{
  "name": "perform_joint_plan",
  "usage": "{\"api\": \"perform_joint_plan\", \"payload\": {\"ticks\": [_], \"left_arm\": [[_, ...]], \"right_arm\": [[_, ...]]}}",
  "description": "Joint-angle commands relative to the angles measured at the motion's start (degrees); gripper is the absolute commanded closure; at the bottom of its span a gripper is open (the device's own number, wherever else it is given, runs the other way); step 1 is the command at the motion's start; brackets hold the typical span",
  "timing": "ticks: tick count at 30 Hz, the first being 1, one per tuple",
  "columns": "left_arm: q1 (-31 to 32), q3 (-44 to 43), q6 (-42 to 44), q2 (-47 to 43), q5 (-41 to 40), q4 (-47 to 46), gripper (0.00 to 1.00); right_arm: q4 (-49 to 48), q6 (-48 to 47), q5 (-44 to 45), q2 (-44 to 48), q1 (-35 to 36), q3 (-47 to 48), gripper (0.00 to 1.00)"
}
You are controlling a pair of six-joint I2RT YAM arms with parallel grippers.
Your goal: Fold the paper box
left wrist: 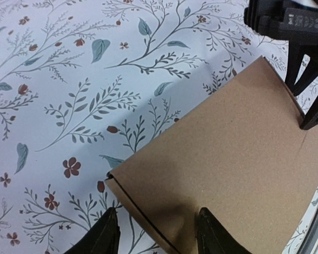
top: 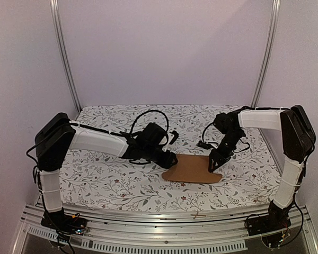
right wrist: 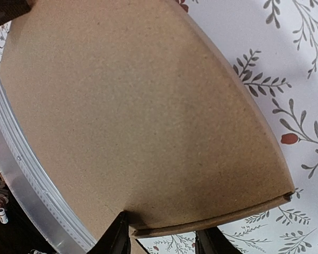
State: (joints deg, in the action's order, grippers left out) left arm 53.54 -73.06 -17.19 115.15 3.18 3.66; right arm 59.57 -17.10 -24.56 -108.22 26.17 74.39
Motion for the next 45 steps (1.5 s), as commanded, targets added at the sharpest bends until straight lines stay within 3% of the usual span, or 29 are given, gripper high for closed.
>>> {"api": "perform_joint_plan", "payload": {"ticks": [1, 6, 20, 27, 31, 39, 45], "left_arm": [[0.51, 4.45, -0.12, -5.79, -2.66, 1.99, 0.49], [-0.13, 7.18, -2.23, -9.0, -0.57, 2.19, 0.48], [-0.2, 4.57, -2.87, -2.6, 5.04, 6.54, 0.5], [2.02, 0.15, 1.79, 0.37, -4.26, 16.84, 0.53], [2.69, 1.34, 1.52, -4.86, -5.08, 19.94, 0.53], [3.08, 6.4, 1.99, -24.49, -10.71, 25.33, 0.48], [-2.02, 9.06, 4.64, -24.84, -6.2, 18.05, 0.42]], "right_arm": [[-1.96, -0.23, 3.82, -3.6, 0.24, -0.08, 0.61], [-2.06, -0.71, 3.87, -3.09, 0.27, 0.23, 0.62], [-2.18, -0.74, 3.26, -3.22, 0.24, 0.45, 0.61], [-2.66, -1.15, 3.99, -3.43, 0.2, 1.82, 0.61], [-2.81, -2.93, 2.43, -4.82, 1.2, 4.55, 0.61], [1.4, -14.23, 1.36, -10.74, 8.15, 15.09, 0.6], [12.54, -22.62, -7.65, -18.61, 11.36, 31.01, 0.58]]}}
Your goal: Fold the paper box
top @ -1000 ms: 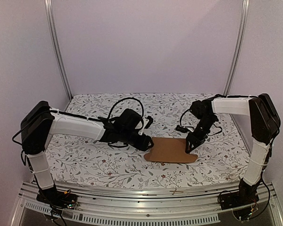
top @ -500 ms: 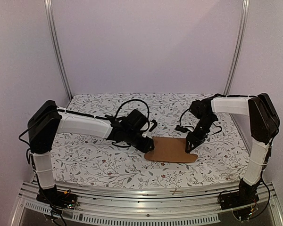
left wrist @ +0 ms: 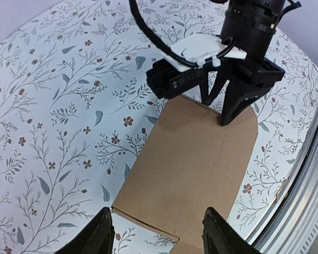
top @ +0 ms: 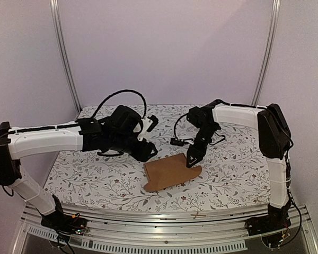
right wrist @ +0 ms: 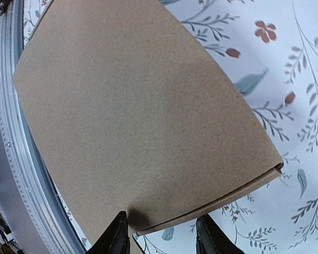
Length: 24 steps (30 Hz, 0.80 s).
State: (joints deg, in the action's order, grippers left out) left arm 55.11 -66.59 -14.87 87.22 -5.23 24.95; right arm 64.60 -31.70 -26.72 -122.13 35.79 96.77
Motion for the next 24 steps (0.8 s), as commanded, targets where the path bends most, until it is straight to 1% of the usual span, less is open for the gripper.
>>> {"api": "perform_joint_plan", "payload": {"ticks": [1, 4, 6, 8, 10, 15, 19, 24], "left_arm": [[-4.74, 2.6, 2.71, 4.22, 3.9, -4.73, 0.41], [-6.86, 1.58, 3.69, 7.96, 7.98, -7.75, 0.41], [-6.95, 0.45, 4.62, 10.36, 8.81, -8.33, 0.41], [-6.95, -0.53, 5.29, 12.61, 9.73, -8.54, 0.41], [-6.95, -0.53, 5.34, 14.48, 9.7, -9.22, 0.41], [-6.95, 0.65, 4.0, 17.84, 10.46, -12.36, 0.41], [-6.87, 0.94, 2.71, 19.65, 9.02, -12.3, 0.42], [-6.42, 2.82, 0.48, 20.09, 8.39, -12.4, 0.44]], "right_arm": [[9.02, -9.09, -6.06, -5.83, 2.21, 10.93, 0.57], [12.25, -9.46, -7.66, -7.5, 2.35, 16.77, 0.55], [12.57, -8.83, -6.72, -6.14, 1.94, 16.61, 0.51], [12.05, -7.41, -7.05, -1.74, 0.93, 14.49, 0.47], [10.36, -5.24, -6.29, 3.05, 0.43, 11.43, 0.46], [3.15, 5.81, -1.6, 12.42, 1.6, 1.32, 0.46], [1.53, 9.04, 1.77, 13.21, 3.27, -4.13, 0.49], [-0.22, 9.53, 0.66, 11.08, 4.12, -7.72, 0.52]]}}
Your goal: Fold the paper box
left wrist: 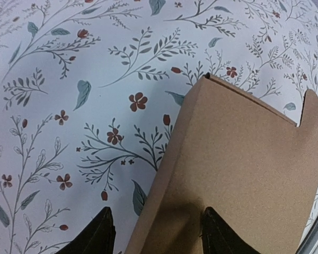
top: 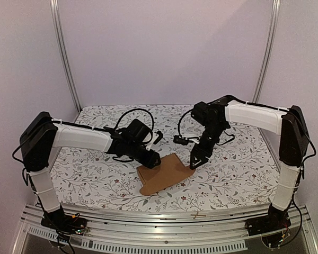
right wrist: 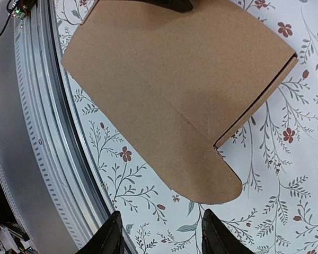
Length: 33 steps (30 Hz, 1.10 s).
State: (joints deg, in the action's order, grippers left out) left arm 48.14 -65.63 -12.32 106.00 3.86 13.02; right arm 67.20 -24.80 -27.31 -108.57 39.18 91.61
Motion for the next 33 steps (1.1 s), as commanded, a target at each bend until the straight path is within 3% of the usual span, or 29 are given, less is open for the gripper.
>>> {"api": "perform_joint_plan", "payload": {"ticks": [1, 16, 26, 33], "left_arm": [[0.74, 2.21, -2.48, 1.32, -0.97, -0.55, 0.45], [3.69, 3.74, -6.86, 2.01, -3.42, 0.17, 0.46], [4.33, 3.86, -8.24, 2.71, -3.51, 0.06, 0.46], [4.64, 3.75, -9.29, 2.77, -3.29, 0.17, 0.46]], "right_arm": [[-3.33, 2.72, 1.45, -2.66, 1.02, -2.84, 0.52], [-4.09, 7.93, 5.7, -9.69, 1.89, -2.06, 0.52], [-2.18, 8.94, -3.95, -12.94, 1.35, -0.8, 0.51], [-2.08, 14.04, -17.61, -16.08, -5.11, 0.14, 0.53]]}}
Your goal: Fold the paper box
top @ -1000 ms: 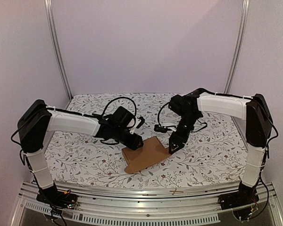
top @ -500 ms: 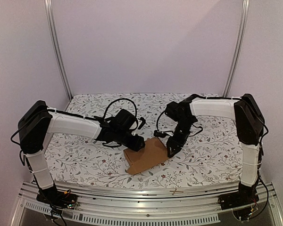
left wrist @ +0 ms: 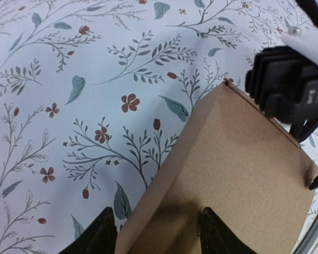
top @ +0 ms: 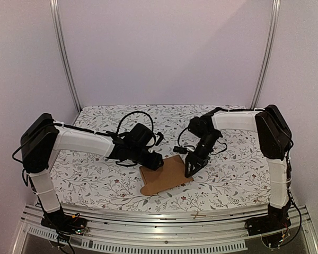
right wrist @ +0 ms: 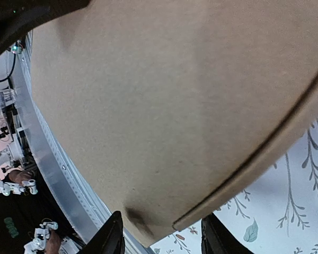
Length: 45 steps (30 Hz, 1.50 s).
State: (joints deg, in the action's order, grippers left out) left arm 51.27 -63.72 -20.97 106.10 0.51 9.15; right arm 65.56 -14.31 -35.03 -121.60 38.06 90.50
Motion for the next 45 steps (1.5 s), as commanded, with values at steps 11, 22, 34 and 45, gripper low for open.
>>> {"api": "perform_joint_plan", "payload": {"ticks": [11, 22, 34, 45], "left_arm": [[1.97, 0.85, -1.76, 2.62, -0.27, 5.43, 0.46], [2.87, -1.59, -0.56, -2.56, -2.65, 9.23, 0.46], [2.17, 1.75, 0.74, -11.86, -5.3, 12.18, 0.46], [2.74, 10.51, 0.52, -22.42, -3.85, 8.91, 0.48]], "right_arm": [[-0.13, 5.07, -18.55, -5.23, -6.12, 0.44, 0.56], [0.07, 3.29, -0.01, 4.07, -9.95, 1.67, 0.48], [0.8, 1.71, -2.94, -4.34, -5.28, 11.77, 0.54], [1.18, 1.32, 5.34, -16.3, -0.46, 26.07, 0.8]]}}
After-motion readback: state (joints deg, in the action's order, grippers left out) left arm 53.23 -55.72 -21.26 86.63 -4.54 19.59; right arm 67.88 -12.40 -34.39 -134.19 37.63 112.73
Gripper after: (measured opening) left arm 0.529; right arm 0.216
